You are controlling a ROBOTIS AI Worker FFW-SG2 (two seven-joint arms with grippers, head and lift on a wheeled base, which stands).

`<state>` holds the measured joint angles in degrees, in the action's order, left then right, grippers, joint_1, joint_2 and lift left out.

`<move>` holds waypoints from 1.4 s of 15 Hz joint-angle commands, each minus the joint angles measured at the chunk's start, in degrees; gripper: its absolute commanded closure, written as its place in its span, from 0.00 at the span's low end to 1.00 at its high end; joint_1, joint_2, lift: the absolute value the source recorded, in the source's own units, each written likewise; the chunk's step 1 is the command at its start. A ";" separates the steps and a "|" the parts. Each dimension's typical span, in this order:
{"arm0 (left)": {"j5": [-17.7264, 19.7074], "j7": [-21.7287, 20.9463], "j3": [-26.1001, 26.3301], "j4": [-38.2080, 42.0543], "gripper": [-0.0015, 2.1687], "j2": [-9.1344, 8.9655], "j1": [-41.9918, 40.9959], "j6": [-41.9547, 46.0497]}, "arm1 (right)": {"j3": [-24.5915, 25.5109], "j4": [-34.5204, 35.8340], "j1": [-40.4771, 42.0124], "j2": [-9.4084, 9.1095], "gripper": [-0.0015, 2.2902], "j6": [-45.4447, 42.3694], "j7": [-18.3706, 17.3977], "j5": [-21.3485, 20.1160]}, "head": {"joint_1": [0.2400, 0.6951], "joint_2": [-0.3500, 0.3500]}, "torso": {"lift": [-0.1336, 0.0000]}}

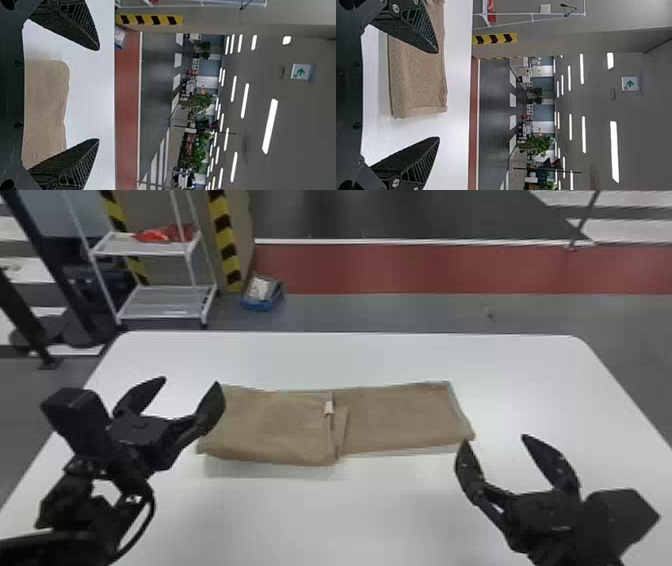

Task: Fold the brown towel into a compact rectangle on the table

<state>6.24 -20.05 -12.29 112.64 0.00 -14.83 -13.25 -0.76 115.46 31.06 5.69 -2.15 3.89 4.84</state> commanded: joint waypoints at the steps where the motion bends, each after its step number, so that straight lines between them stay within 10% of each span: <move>1: 0.71 0.98 -1.07 -3.48 0.03 -0.15 -3.98 11.01 | -0.91 -0.24 -0.82 0.20 0.05 0.00 -0.02 -0.18 | 1.00 0.57 | 0.08; 13: 1.14 4.05 -1.42 -6.29 0.04 -0.15 -10.74 18.39 | -4.07 -1.64 -3.81 0.73 0.05 0.00 -0.19 -0.53 | 1.00 0.73 | 0.08; 21: 1.14 3.61 -1.51 -5.86 0.04 -0.15 -11.45 18.21 | -13.39 -6.92 -18.75 0.64 0.05 16.88 0.77 -5.89 | 1.00 0.81 | 0.08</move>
<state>7.38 -16.36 -13.85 106.69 0.00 -26.21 4.96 -12.31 109.98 15.36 6.11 12.13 4.47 2.00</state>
